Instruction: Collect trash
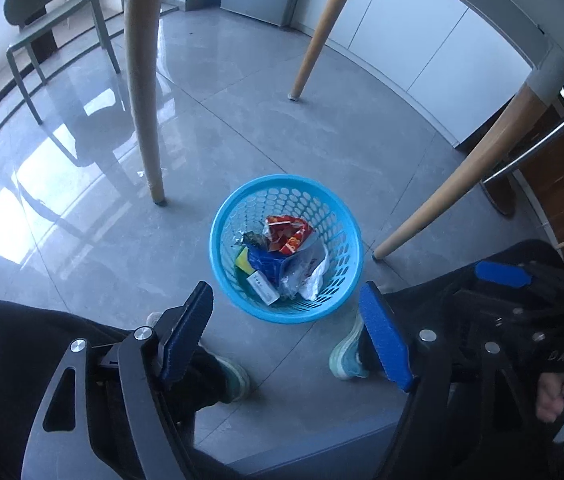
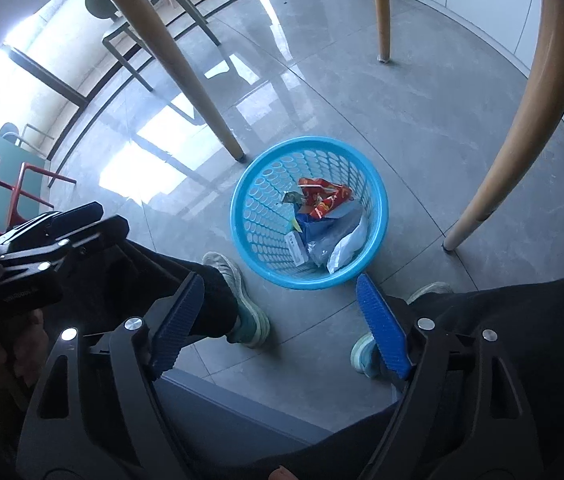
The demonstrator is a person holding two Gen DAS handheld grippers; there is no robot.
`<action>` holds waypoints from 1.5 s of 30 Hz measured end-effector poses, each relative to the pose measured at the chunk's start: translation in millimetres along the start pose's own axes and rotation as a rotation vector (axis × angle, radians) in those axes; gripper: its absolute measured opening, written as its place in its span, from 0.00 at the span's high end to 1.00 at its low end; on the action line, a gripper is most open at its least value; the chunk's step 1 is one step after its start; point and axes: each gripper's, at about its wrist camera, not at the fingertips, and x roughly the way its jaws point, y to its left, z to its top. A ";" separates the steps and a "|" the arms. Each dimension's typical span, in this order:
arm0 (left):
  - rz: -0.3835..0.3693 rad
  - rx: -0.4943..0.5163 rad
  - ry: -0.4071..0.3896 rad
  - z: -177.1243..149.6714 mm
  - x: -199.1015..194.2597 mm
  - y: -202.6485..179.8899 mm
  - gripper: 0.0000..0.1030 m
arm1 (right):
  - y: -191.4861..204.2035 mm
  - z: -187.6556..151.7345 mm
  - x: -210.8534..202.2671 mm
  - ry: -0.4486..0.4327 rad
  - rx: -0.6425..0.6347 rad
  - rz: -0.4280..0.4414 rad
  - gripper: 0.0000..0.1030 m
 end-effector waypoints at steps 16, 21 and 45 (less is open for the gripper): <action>-0.086 -0.019 -0.031 -18.3 -20.6 7.4 0.06 | 11.4 -17.6 -14.5 0.000 -0.057 -0.016 0.08; -0.071 -0.018 -0.003 -18.9 -17.4 9.4 0.06 | 12.3 -18.0 -12.5 0.013 -0.053 -0.010 0.08; -0.102 0.010 -0.002 -20.8 -19.4 5.9 0.06 | 8.5 -20.7 -10.1 0.030 -0.023 0.029 0.08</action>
